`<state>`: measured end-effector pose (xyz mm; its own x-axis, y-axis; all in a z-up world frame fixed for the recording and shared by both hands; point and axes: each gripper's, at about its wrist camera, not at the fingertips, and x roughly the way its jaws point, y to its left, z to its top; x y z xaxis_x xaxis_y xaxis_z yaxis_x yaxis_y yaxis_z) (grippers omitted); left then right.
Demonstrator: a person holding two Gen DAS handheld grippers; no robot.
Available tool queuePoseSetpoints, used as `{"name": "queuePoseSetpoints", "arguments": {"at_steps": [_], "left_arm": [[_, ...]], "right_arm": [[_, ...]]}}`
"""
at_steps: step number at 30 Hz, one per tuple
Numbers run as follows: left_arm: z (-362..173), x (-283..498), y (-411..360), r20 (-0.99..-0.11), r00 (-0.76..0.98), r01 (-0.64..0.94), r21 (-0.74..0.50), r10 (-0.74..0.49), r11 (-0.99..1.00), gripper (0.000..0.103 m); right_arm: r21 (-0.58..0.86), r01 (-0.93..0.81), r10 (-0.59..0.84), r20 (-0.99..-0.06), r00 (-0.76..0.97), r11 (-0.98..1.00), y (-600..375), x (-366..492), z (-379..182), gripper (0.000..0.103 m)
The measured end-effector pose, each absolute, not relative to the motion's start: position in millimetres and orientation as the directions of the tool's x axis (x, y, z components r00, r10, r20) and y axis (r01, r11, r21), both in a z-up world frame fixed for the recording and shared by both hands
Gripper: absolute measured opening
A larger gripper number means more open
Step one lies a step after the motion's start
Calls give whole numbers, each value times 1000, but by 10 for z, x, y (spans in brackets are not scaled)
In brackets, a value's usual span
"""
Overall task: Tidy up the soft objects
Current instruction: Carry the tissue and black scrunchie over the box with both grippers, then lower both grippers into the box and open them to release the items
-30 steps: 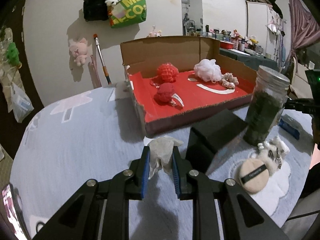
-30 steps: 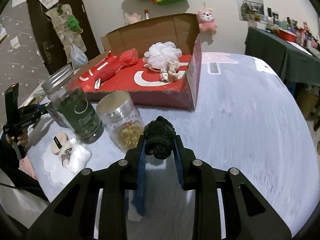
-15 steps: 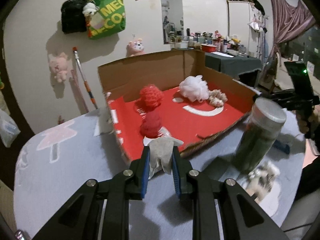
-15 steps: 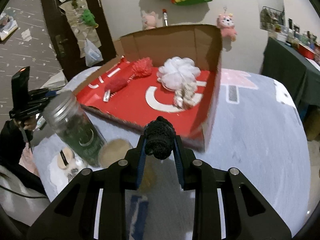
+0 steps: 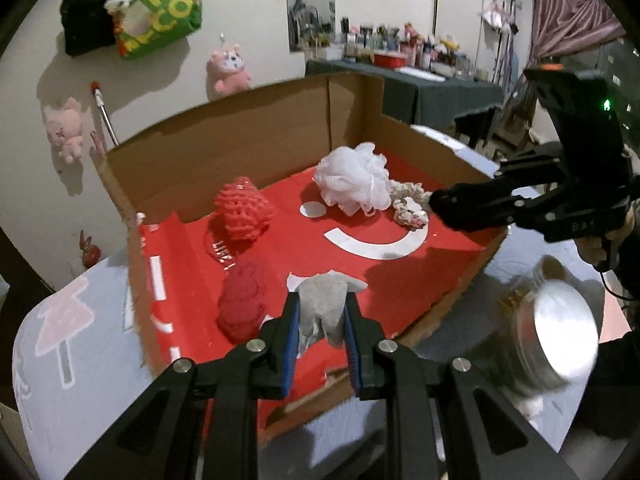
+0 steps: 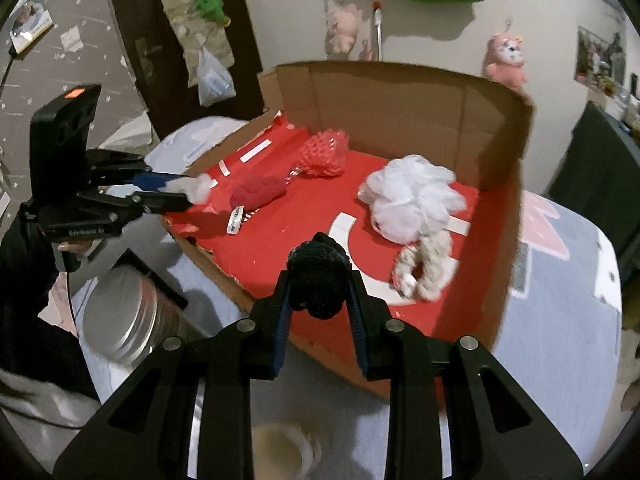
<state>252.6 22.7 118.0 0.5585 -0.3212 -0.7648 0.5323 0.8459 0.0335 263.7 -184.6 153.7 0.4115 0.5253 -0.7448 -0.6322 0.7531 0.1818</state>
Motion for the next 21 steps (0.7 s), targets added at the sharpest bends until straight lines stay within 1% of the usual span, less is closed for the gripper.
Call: {"name": "queuePoseSetpoints", "arguments": {"at_steps": [7, 21], "left_arm": [[1049, 2896, 36, -819, 505, 534, 49, -272, 844, 22], [788, 3462, -11, -872, 441, 497, 41, -212, 867, 22]], "right_arm": [[211, -624, 489, -813, 315, 753, -1542, 3083, 1387, 25], [301, -516, 460, -862, 212, 802, -1353, 3734, 1097, 25]]}}
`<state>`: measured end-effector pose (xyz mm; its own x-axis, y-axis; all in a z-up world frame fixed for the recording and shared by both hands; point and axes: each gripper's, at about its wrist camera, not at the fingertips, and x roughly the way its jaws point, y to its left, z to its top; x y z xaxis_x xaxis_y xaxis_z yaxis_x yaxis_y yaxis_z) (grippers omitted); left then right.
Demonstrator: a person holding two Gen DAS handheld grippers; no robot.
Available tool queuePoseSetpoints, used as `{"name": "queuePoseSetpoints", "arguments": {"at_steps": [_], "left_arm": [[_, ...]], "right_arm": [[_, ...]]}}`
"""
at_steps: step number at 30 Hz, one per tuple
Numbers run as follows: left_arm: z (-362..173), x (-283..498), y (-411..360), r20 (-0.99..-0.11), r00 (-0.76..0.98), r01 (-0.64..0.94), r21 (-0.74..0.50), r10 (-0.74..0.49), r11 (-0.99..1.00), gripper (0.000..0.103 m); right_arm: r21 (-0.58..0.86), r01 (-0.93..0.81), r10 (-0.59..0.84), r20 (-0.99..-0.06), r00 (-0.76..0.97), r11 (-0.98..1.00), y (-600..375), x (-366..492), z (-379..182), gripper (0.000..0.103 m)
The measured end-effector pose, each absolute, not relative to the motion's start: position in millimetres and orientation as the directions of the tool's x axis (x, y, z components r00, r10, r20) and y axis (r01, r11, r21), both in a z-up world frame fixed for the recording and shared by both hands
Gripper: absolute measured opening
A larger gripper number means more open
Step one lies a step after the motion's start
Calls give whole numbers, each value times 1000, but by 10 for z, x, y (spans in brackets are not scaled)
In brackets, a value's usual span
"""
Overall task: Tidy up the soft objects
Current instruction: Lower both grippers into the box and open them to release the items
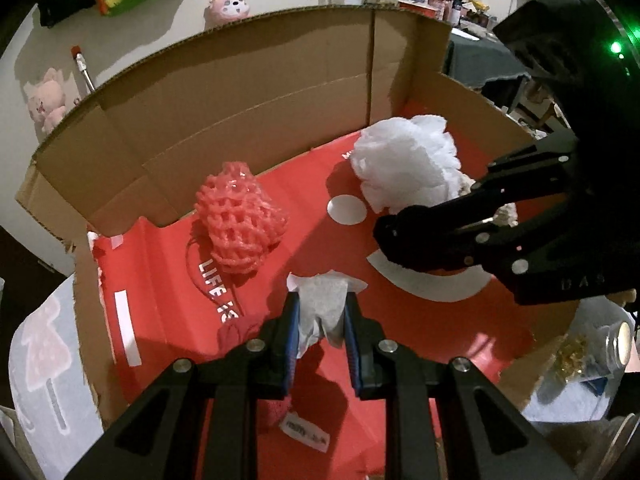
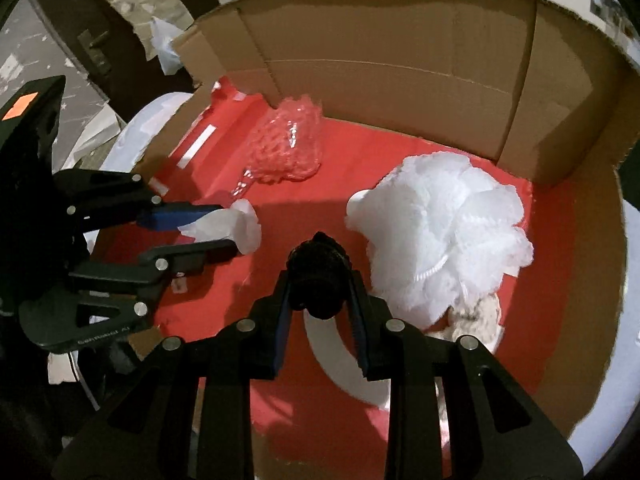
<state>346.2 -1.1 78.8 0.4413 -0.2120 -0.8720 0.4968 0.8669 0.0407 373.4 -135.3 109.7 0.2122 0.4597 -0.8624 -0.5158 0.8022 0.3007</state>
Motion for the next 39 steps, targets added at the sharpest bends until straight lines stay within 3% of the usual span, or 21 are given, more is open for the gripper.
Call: {"name": "queuePoseSetpoints", "arguments": {"at_steps": [15, 33, 36, 38, 39], "left_arm": [[644, 3602, -94, -893, 418, 497, 72, -166, 865, 22], [573, 3589, -133, -892, 424, 498, 84, -158, 863, 36], [588, 3568, -142, -891, 426, 501, 88, -156, 861, 37], [603, 3546, -152, -889, 430, 503, 92, -156, 859, 39], [616, 3536, -155, -888, 432, 504, 94, -156, 859, 41]], "right_arm": [[213, -526, 375, -900, 223, 823, -1301, 3812, 972, 26], [202, -530, 368, -901, 228, 823, -1250, 3829, 931, 28], [190, -536, 361, -903, 234, 823, -1242, 3814, 931, 34], [187, -537, 362, -901, 240, 823, -1242, 3802, 938, 57], [184, -538, 363, -898, 248, 822, -1243, 3793, 948, 58]]}}
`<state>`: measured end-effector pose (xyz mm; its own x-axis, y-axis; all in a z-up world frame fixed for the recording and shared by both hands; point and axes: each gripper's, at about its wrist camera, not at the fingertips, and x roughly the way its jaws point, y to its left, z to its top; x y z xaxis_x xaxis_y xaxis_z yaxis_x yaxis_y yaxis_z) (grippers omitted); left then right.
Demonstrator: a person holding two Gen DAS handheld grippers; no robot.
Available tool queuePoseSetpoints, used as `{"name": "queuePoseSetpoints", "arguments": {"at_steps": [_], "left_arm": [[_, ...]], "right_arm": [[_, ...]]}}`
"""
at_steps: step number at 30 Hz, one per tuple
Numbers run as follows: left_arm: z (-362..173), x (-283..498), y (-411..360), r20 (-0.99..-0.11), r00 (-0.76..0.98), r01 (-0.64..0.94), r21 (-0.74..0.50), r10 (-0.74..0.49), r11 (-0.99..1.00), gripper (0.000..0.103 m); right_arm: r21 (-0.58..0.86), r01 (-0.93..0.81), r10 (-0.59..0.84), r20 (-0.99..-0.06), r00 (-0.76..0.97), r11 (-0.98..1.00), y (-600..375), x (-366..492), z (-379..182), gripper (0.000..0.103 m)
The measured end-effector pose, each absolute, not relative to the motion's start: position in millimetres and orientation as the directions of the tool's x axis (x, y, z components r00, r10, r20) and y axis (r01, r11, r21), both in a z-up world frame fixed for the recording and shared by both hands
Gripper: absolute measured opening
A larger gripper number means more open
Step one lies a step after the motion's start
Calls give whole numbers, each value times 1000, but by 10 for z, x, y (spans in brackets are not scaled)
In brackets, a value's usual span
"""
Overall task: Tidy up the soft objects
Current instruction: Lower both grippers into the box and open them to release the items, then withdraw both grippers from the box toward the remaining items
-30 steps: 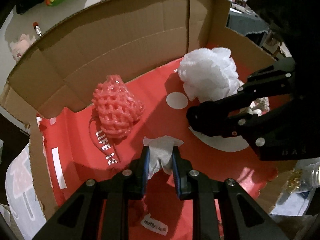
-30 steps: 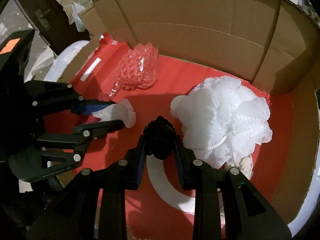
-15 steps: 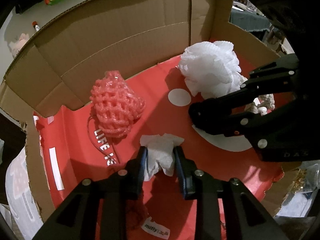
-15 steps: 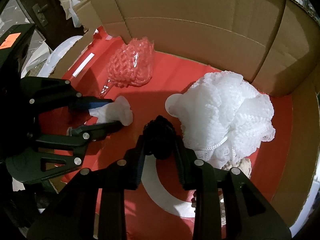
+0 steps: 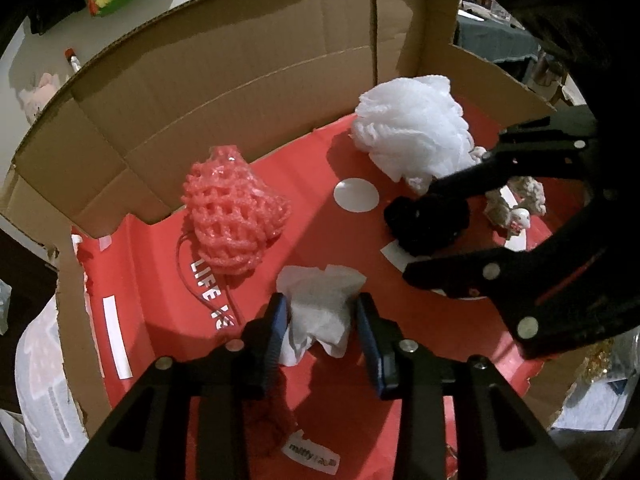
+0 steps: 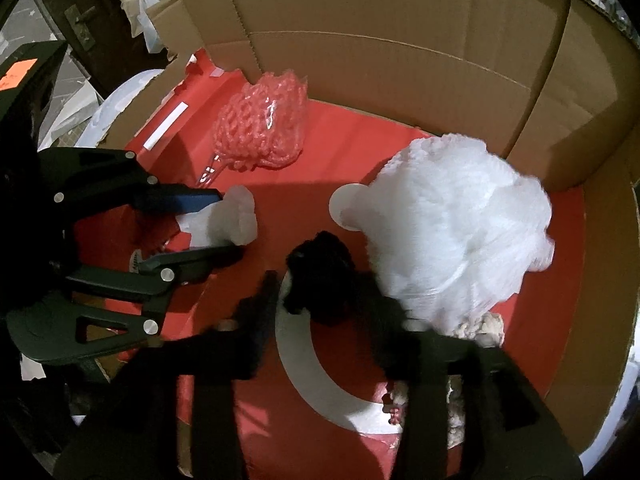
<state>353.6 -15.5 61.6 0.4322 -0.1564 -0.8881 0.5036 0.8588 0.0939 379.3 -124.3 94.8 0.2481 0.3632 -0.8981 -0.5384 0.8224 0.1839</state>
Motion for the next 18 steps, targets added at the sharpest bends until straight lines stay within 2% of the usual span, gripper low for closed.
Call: {"name": "queuePoseSetpoints", "arguments": {"at_steps": [9, 12, 14, 18], "left_arm": [[835, 3361, -120, -856, 486, 493, 103, -176, 864, 55], [976, 3247, -94, -833, 519, 479, 99, -191, 872, 64], [1097, 3149, -72, -810, 548, 469, 92, -207, 878, 68], [1393, 2893, -9, -754, 606, 451, 65, -252, 890, 77]], "right_arm": [[157, -532, 354, -888, 292, 832, -1296, 3689, 1096, 58], [157, -529, 362, -879, 311, 834, -1333, 3613, 1209, 59], [152, -525, 366, -869, 332, 837, -1368, 3533, 1319, 64], [143, -517, 377, -844, 382, 844, -1451, 3352, 1565, 66]]}}
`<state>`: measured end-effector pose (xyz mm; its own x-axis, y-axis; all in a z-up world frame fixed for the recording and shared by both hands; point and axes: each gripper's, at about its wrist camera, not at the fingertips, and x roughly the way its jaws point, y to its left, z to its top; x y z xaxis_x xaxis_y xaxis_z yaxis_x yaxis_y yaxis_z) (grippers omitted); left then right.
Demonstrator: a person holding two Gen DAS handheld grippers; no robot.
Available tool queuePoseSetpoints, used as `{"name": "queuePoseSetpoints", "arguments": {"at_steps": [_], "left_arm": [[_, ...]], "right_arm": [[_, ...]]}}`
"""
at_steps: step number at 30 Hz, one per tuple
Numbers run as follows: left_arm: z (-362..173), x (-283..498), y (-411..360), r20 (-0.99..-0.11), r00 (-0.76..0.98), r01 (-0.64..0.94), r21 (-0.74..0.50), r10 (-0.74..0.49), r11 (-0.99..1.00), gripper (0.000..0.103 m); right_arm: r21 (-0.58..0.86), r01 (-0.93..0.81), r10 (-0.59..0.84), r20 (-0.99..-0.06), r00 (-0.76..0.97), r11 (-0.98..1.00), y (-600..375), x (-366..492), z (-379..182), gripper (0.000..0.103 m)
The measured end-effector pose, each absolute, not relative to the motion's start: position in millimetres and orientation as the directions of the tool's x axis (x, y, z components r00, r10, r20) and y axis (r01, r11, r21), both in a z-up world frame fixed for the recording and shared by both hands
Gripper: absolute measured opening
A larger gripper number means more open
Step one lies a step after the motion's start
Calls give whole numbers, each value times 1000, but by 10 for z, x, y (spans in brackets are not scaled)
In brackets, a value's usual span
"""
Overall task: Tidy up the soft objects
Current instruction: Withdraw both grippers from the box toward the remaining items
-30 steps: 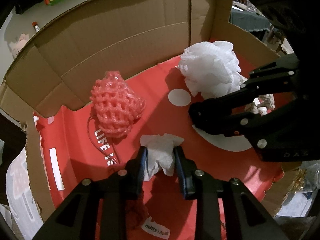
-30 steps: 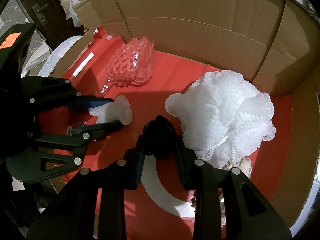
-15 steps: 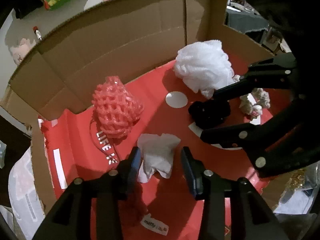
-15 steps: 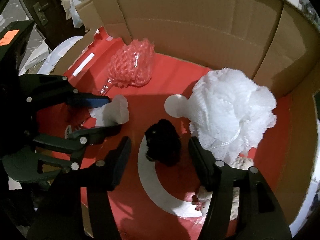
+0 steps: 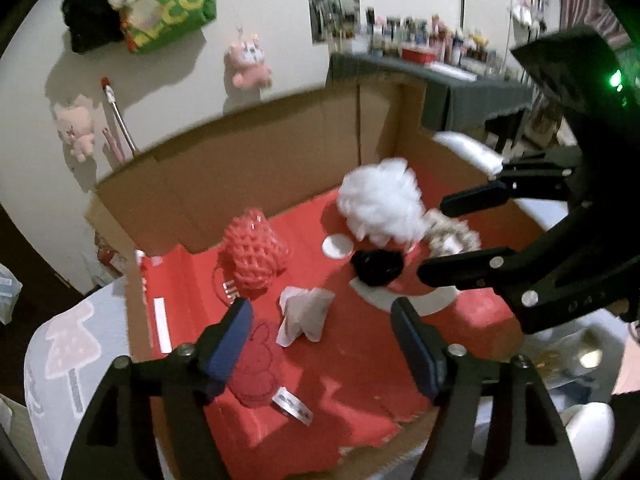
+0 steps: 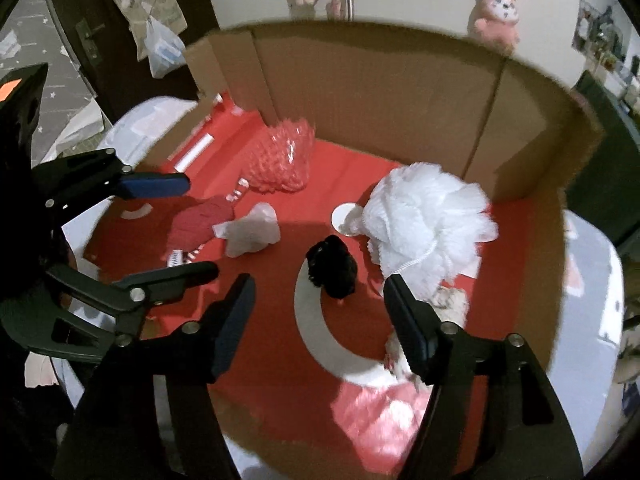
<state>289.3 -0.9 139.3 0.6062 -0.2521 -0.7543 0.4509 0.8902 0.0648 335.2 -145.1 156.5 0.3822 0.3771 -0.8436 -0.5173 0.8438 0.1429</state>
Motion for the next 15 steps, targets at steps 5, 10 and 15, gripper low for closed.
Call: {"name": "queuePoseSetpoints", "arguments": {"at_steps": [5, 10, 15], "left_arm": [[1739, 2525, 46, -665, 687, 428, 41, -295, 903, 93], [1987, 2077, 48, -571, 758, 409, 40, -314, 912, 100], [2142, 1622, 103, -484, 815, 377, 24, -320, 926, 101]], "right_arm": [[134, -508, 403, -786, 468, 851, -1574, 3005, 1974, 74], [99, -497, 408, -718, 564, 862, -1664, 2589, 2303, 77], [53, -482, 402, -634, 660, 875, -1759, 2041, 2548, 77]]}}
